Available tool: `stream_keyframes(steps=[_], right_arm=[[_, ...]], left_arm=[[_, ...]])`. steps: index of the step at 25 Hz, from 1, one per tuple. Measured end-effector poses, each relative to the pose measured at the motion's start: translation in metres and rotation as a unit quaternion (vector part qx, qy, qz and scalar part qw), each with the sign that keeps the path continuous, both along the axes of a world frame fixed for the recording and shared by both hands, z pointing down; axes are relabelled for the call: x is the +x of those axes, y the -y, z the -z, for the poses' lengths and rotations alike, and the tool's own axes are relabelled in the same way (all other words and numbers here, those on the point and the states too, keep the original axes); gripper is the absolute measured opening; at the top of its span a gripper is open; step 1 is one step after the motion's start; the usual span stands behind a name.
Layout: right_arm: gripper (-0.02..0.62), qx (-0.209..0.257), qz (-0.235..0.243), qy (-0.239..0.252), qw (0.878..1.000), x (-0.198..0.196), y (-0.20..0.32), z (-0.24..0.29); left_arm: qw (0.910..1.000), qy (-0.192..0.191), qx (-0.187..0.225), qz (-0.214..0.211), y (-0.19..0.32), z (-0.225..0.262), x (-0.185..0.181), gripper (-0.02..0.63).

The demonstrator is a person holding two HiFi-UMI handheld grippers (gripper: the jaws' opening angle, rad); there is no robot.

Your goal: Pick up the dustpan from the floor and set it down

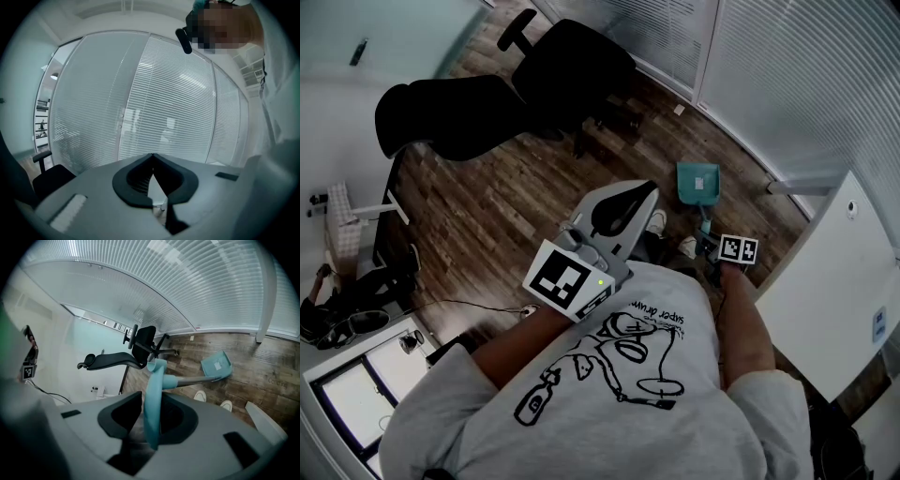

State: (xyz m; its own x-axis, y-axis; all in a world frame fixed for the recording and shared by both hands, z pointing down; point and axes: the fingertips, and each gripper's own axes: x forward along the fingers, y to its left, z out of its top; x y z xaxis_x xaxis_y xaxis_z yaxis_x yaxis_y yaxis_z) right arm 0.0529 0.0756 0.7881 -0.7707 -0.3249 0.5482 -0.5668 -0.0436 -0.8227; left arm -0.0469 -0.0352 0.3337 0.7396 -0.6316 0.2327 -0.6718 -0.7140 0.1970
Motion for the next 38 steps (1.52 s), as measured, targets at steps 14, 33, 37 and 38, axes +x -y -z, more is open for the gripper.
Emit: stream_keyframes(steps=[14, 33, 37, 38], right_arm=[[0.17, -0.012, 0.026, -0.009, 1.0, -0.007, -0.02, -0.007], [0.226, -0.03, 0.042, -0.057, 0.997, 0.0, -0.033, -0.011], [0.236, -0.034, 0.037, -0.069, 0.996, 0.003, -0.035, -0.014], [0.236, -0.034, 0.034, -0.07, 0.996, 0.004, -0.035, -0.014]], left_arm=[[1.0, -0.002, 0.0, -0.008, -0.007, 0.001, 0.002, 0.002], [0.9998, -0.008, 0.008, -0.019, -0.021, 0.007, 0.008, 0.002], [0.9997, -0.011, 0.006, -0.021, -0.023, 0.008, 0.008, 0.002], [0.9997, -0.012, 0.007, -0.022, -0.023, 0.008, 0.008, 0.002]])
